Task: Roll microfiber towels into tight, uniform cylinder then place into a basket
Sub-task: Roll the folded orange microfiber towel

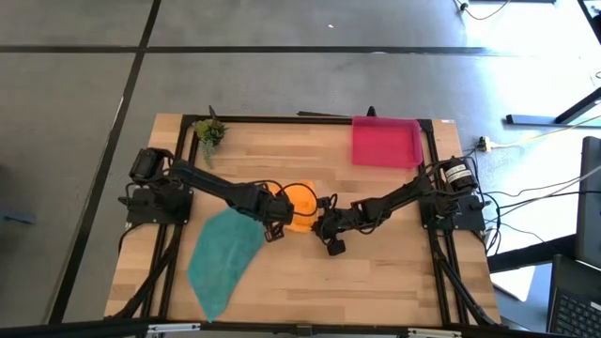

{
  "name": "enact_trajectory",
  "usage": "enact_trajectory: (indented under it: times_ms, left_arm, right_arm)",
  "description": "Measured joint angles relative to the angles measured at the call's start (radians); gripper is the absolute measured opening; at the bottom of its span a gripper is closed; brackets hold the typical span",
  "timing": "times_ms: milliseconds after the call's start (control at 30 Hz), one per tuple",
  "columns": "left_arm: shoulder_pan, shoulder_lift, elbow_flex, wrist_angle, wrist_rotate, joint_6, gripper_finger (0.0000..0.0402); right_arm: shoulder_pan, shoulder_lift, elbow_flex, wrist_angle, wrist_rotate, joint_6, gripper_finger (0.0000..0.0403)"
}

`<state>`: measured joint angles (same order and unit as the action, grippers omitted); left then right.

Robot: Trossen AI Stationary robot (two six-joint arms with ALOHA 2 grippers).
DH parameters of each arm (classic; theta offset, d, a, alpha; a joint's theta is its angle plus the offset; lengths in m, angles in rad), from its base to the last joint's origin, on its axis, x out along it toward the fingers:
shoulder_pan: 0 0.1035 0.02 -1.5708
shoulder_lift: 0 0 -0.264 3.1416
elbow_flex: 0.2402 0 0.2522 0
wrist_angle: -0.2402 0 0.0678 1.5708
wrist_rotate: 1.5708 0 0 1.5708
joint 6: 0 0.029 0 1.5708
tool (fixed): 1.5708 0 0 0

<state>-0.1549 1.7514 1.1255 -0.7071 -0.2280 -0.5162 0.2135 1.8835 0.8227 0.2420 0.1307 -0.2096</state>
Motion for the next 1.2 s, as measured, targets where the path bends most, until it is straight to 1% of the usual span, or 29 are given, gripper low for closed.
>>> enact_trajectory:
  times_ms: [400,567,733,1033,1200]
  left_arm:
    - [0.073,0.005,0.001,0.005,-0.036,0.03,0.0]
    - [0.099,0.039,0.0,0.016,-0.039,0.035,0.0]
    - [0.123,0.072,-0.001,0.035,-0.035,0.074,0.0]
    - [0.135,0.096,-0.007,0.056,-0.015,0.083,0.0]
    - [0.128,0.104,-0.016,0.068,-0.018,0.083,0.0]
  right_arm:
    - [0.0,0.0,0.0,0.0,-0.002,0.004,0.0006]
    - [0.0,0.0,0.0,-0.001,-0.003,0.003,0.0006]
    - [0.0,0.0,0.0,-0.002,-0.002,0.003,0.0006]
    - [-0.001,-0.006,-0.001,-0.012,0.007,-0.008,0.0006]
    - [-0.002,-0.065,-0.003,-0.079,0.015,-0.003,0.0006]
